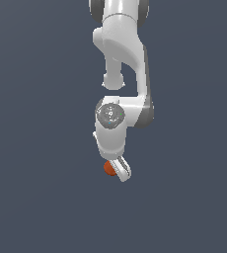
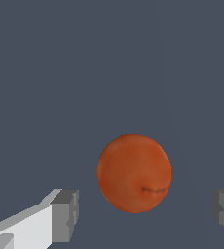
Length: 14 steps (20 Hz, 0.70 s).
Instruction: Pick up the object and move it to a goal position.
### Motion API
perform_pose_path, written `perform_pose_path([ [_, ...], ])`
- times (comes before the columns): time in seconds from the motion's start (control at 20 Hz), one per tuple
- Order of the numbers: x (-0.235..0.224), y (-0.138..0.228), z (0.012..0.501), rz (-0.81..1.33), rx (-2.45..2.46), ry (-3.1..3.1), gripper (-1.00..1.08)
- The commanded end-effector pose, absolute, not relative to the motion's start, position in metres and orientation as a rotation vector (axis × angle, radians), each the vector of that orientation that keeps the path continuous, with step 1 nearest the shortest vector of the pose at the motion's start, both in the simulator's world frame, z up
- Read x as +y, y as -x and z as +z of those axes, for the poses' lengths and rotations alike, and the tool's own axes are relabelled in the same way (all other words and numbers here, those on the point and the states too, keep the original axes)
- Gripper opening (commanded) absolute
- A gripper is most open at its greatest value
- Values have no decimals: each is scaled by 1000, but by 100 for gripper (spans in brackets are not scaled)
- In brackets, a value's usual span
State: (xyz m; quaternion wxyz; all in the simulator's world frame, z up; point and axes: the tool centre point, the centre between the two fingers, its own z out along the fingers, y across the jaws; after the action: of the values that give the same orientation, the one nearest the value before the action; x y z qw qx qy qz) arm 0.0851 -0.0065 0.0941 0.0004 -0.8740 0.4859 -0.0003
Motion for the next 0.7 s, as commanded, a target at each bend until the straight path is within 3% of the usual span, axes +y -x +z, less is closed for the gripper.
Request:
perform_pose_path([
  [0.0, -6, -85, 87, 1, 1527, 2745, 100],
  [0.65, -7, -85, 47, 0, 1532, 2742, 100],
])
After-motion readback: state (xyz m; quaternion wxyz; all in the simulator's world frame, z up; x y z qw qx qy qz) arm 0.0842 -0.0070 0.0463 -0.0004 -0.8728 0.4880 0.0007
